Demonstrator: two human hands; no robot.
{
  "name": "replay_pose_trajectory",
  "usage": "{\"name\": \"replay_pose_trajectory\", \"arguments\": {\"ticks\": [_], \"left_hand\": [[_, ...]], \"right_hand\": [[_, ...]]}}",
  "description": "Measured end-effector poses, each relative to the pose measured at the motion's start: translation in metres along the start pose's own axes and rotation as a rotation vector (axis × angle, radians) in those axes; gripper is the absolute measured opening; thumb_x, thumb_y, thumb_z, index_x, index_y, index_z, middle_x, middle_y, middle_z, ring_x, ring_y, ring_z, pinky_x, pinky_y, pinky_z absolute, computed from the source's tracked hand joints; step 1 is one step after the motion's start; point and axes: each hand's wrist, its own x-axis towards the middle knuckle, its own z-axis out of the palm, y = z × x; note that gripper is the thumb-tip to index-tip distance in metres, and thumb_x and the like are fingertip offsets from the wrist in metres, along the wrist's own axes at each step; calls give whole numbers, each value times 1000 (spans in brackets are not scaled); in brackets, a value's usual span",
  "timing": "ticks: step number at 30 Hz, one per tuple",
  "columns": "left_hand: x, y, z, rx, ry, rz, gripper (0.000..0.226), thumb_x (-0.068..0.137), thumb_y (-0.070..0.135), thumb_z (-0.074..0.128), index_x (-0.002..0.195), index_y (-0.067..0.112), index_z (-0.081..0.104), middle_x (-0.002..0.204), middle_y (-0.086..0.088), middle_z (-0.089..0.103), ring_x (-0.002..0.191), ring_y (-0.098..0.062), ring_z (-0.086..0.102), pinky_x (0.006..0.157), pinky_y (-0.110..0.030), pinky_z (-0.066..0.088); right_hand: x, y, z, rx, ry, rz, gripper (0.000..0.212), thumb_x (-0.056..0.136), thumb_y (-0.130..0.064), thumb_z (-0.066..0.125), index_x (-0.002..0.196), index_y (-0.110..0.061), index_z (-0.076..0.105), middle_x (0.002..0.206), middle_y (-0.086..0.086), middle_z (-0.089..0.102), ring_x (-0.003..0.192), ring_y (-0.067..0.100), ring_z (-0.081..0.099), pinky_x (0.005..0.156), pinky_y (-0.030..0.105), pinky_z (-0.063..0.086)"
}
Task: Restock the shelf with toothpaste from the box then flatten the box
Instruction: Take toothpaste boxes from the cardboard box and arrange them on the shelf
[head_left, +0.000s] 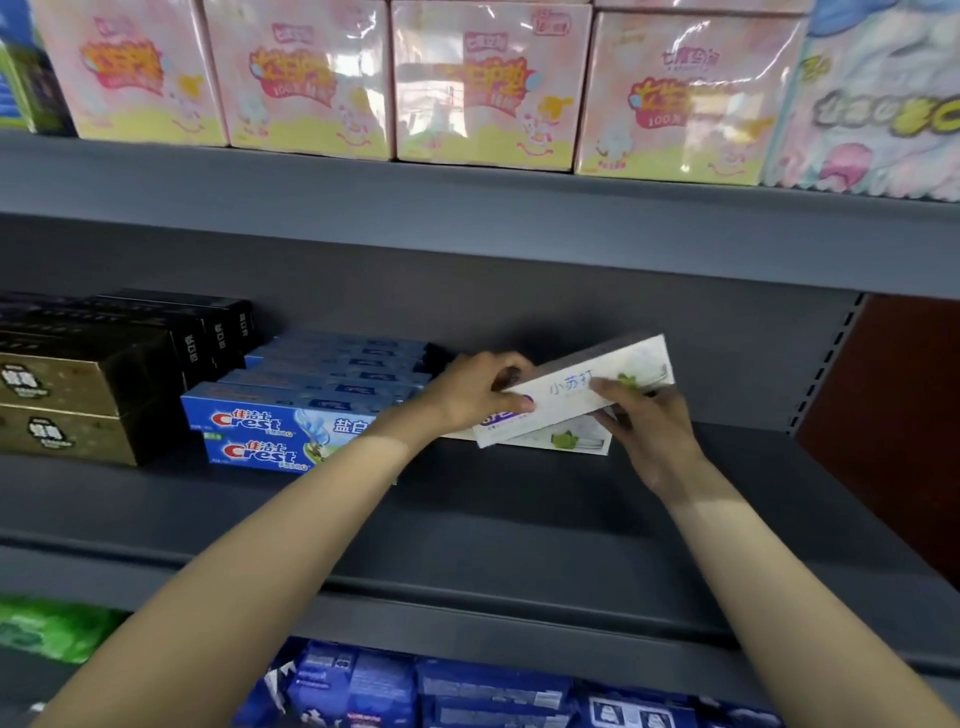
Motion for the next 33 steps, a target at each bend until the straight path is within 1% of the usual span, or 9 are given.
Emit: {"name": "replay_pose_trajectory", "arguments": {"ticks": [2, 3, 7, 10, 13, 19, 24, 28, 33], "left_hand": [[-3, -4, -3, 85, 5, -3, 37, 84, 23, 69, 120, 18, 60, 117, -1, 65, 109, -13, 58, 83, -15, 36], [-4, -4, -3, 120, 9, -7, 37, 85, 22, 68, 121, 17, 59, 118, -2, 64, 111, -16, 56, 84, -16, 35], [-5, -4, -2, 233, 11, -40, 38, 88, 20, 65, 124, 17, 57, 122, -9, 55, 117, -23, 48, 93, -24, 35], [-6, -3, 2, 329, -20, -46, 41, 88, 16, 64, 128, 15, 55, 124, -11, 49, 121, -27, 42, 100, -29, 35], [-8, -8, 9, 434, -45, -38, 47, 86, 14, 65, 132, 20, 54, 130, -9, 44, 125, -29, 36, 108, -38, 32], [-16, -18, 23, 486, -44, -53, 52, 89, 19, 61, 138, 16, 46, 139, -8, 44, 130, -32, 36, 107, -42, 35], [-20, -11, 23, 499, -34, -98, 51, 89, 18, 58, 137, 15, 44, 136, -9, 46, 128, -32, 37, 99, -43, 43], [-26, 2, 21, 563, 10, -117, 48, 88, 18, 54, 135, 16, 45, 133, -7, 48, 126, -29, 41, 98, -40, 41], [-45, 18, 10, 566, 219, -85, 36, 94, 24, 46, 129, 19, 50, 134, -4, 50, 124, -25, 46, 98, -37, 41]], "right_hand": [[5, 3, -10, -68, 36, 3, 86, 75, 6, 72, 141, -22, 24, 106, 11, 66, 94, 21, 67, 82, 34, 56], [4, 3, -12, -117, 29, 8, 90, 74, 6, 73, 140, -26, 22, 104, 10, 66, 93, 21, 67, 79, 33, 55], [3, -4, -15, -494, -25, -51, 31, 71, -9, 80, 90, -18, 58, 93, 4, 69, 80, 12, 66, 66, 15, 51], [4, -5, -19, -807, -62, -110, 31, 68, -17, 83, 76, -20, 53, 78, -7, 59, 71, 9, 56, 52, 7, 39], [3, 6, -22, -1066, -109, -151, 39, 64, -23, 86, 91, -14, 59, 99, 1, 57, 85, 13, 54, 61, 14, 38], [-1, 11, -17, -1250, -158, -238, 51, 70, -26, 80, 115, -16, 58, 123, 3, 54, 111, 22, 53, 89, 33, 46], [-8, 9, -6, -1475, -232, -292, 46, 84, -23, 65, 128, -17, 52, 135, 2, 47, 124, 22, 45, 93, 34, 44], [-13, 7, 5, -1494, -264, -273, 44, 87, -12, 58, 130, -14, 49, 134, 5, 44, 124, 25, 44, 95, 37, 45], [-28, 12, 28, -1349, -258, -352, 35, 88, -12, 56, 124, -15, 56, 131, 2, 51, 125, 24, 44, 97, 36, 44]]}}
